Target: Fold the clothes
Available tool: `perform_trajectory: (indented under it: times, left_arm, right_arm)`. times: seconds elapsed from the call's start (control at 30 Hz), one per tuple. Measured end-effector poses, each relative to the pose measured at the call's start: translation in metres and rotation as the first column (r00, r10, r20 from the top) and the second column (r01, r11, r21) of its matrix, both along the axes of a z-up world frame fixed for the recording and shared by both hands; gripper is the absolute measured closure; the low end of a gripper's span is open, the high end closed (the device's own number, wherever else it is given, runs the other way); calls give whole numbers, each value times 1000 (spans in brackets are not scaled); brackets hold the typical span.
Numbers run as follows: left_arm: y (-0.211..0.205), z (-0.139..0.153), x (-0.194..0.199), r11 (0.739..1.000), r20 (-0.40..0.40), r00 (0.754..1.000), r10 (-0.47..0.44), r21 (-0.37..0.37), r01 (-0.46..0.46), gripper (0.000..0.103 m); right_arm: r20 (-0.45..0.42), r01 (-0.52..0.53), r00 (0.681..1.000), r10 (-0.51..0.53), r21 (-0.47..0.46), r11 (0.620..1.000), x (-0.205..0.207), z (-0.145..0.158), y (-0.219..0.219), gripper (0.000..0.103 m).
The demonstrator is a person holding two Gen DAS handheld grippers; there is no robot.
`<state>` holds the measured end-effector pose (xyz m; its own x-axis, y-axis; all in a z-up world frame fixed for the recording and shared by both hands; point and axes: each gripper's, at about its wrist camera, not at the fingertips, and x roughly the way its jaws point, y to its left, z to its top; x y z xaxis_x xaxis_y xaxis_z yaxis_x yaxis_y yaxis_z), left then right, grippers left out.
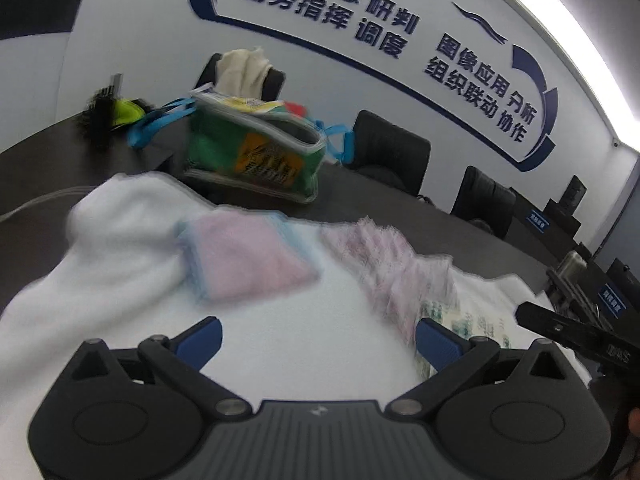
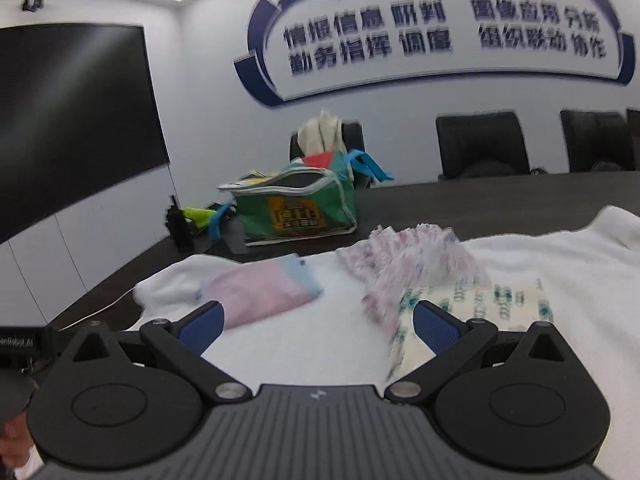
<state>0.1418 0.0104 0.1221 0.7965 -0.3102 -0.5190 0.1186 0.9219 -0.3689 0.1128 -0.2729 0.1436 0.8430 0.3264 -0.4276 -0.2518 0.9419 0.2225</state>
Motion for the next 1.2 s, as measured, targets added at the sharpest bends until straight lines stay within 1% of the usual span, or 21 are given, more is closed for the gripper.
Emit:
perform_trajectory:
  times: [0.07,0.17,0.23,0.33,0.37,0.4,0.43,0.47,0.5,0.53,0.6,0.67,0.77,0.83,0.93,1.0,1.03,1.1,1.13,1.17,1.2]
  left_arm:
    - [-23,0,47,998,-8,998,-55,-5,55,1]
    - [-56,-20,110,995,-93,995,-33,-101,24,4]
    - [-77,-43,142,982,-153,984,-87,-179,59,13]
    - [-105,-77,172,983,-237,965,-112,-170,73,27]
    - [-109,-84,177,982,-239,963,-122,-170,82,35]
    - [-114,-92,182,981,-241,962,-132,-171,92,48]
    - [-113,-95,186,978,-249,957,-147,-184,102,57]
    - [-113,-98,190,974,-257,953,-162,-198,112,76]
    - [-112,-101,193,970,-265,948,-177,-212,122,93]
    - [-112,-103,197,965,-272,943,-192,-226,132,97]
    - [-103,-94,191,964,-233,957,-173,-239,116,98]
    - [-87,-72,178,957,-182,971,-156,-269,103,98]
    - [-61,-23,148,951,-70,990,-126,-291,101,98]
    - [-40,16,116,943,43,994,-103,-314,112,98]
    - [-2,66,43,906,255,956,-146,-355,233,88]
    - [15,76,-9,890,344,912,-224,-309,335,60]
    - [21,72,-35,905,327,915,-236,-268,330,58]
    - [33,59,-84,934,283,928,-244,-191,303,58]
    - [38,44,-110,938,276,927,-253,-164,304,57]
    - [43,29,-135,942,268,927,-262,-136,306,52]
    - [43,11,-155,947,243,933,-267,-115,301,47]
  right_arm:
    - [-28,64,997,-65,-29,998,51,5,-11,1]
    - [-100,161,981,-169,-82,984,123,-2,-29,1]
    - [-175,195,962,-211,-100,976,166,-18,-41,1]
    - [-288,181,938,-195,-73,981,212,-48,-55,3]
    - [-316,172,932,-179,-49,984,220,-56,-58,3]
    - [-343,164,925,-162,-24,986,228,-63,-61,8]
    - [-369,156,918,-145,1,988,236,-70,-64,30]
    - [-395,149,910,-126,27,988,244,-77,-66,44]
    - [-407,147,906,-120,37,988,247,-78,-64,65]
    - [-417,146,902,-115,44,988,251,-79,-62,87]
    - [-370,116,924,-101,17,993,248,-66,-50,92]
    - [-298,76,952,-62,35,996,240,-43,-36,95]
    - [-113,5,994,5,88,996,205,12,-19,96]
    - [14,-45,999,44,119,992,153,47,-12,96]
    - [205,-126,974,93,153,980,72,100,-2,96]
    - [291,-127,952,92,104,986,-1,98,4,96]
    - [332,-125,939,93,77,989,-39,96,7,96]
    - [291,-143,946,141,-15,990,-98,62,23,94]
    - [264,-155,950,166,-61,986,-127,43,31,85]
    - [184,-211,956,227,-103,972,-147,19,43,73]
    - [84,-304,945,316,-133,943,-167,-6,52,45]
